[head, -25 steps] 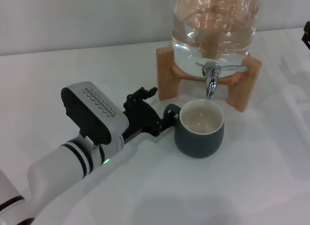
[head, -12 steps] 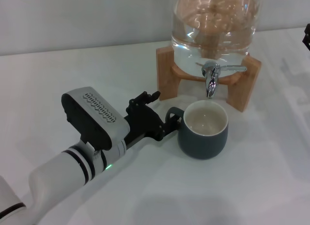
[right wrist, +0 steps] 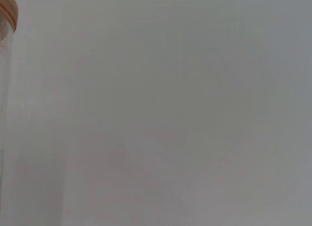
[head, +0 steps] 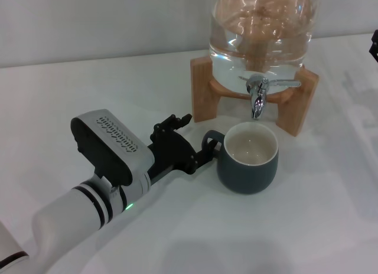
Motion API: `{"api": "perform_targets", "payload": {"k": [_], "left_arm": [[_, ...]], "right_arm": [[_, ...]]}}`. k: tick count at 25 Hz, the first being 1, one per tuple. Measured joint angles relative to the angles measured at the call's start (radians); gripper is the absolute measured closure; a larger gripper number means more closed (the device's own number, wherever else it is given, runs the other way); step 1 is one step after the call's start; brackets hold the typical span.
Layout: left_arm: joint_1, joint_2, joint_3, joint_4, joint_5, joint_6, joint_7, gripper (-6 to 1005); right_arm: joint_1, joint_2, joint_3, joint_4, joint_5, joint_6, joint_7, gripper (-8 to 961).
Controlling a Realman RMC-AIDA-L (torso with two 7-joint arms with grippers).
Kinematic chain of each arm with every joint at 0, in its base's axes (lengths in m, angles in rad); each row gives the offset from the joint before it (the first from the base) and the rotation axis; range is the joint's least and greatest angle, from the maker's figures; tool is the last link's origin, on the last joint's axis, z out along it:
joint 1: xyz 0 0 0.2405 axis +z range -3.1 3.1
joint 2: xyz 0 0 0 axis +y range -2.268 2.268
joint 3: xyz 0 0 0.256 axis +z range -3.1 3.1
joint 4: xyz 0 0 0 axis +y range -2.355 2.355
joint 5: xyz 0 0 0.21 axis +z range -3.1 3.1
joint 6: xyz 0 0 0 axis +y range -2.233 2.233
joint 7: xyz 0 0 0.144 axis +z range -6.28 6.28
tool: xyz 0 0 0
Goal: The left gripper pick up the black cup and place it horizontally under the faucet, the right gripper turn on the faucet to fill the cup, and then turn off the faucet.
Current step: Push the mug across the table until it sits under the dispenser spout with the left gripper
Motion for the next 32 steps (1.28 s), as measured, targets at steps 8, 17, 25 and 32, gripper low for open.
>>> {"api": "perform_targets", "payload": {"k": [8, 17, 25, 32], "left_arm": [[0.010, 0.000, 0.001, 0.012, 0.001, 0.001, -0.001, 253], [0.018, 0.000, 0.003, 0.032, 0.001, 0.002, -0.001, 254], [0.036, 0.000, 0.001, 0.035, 0.001, 0.002, 0.001, 254], [0.043, 0.000, 0.004, 0.038, 0.001, 0.006, 0.003, 255]], "right_arm": [[0.005, 0.000, 0.000, 0.000, 0.000, -0.002, 0.000, 133], [0.004, 0.000, 0.000, 0.000, 0.000, -0.002, 0.000, 133], [0.007, -0.001, -0.001, 0.000, -0.002, -0.006, 0.000, 133], [0.006, -0.002, -0.002, 0.000, -0.002, -0.008, 0.000, 133]]}}
